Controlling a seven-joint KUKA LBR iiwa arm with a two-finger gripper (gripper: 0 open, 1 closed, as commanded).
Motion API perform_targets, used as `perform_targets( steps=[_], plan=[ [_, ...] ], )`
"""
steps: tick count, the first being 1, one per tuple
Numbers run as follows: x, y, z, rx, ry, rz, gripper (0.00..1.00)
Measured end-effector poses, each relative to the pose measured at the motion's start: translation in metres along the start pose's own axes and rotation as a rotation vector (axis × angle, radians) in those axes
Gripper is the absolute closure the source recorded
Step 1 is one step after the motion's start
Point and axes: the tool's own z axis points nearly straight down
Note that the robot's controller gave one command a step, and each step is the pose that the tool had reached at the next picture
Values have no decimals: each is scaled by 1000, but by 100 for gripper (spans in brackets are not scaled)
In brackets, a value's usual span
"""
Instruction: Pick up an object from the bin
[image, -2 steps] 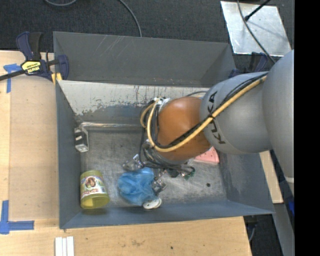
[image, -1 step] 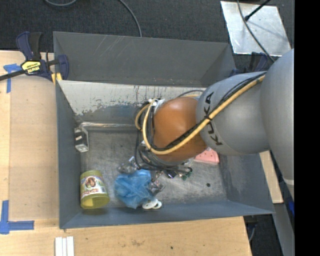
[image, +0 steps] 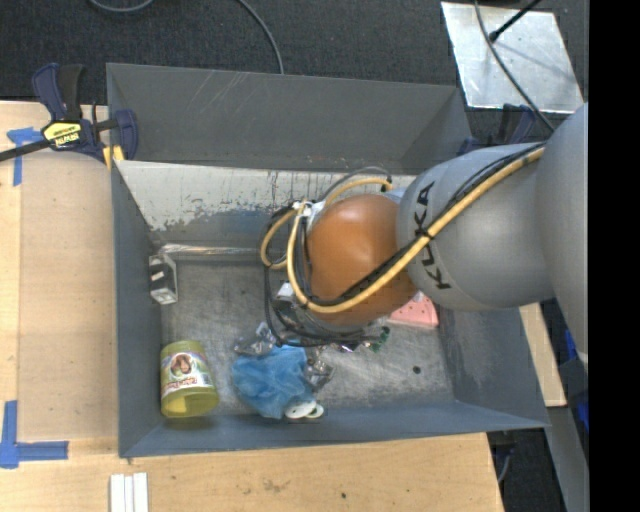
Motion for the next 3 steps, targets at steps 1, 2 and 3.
perform_targets(
  steps=[1, 2, 3],
  plan=[
    [-19, 20, 7, 3, -5, -366, 100],
    [-17, 20, 9, -1, 0, -366, 0],
    [-17, 20, 9, -1, 0, -366, 0]
  ],
)
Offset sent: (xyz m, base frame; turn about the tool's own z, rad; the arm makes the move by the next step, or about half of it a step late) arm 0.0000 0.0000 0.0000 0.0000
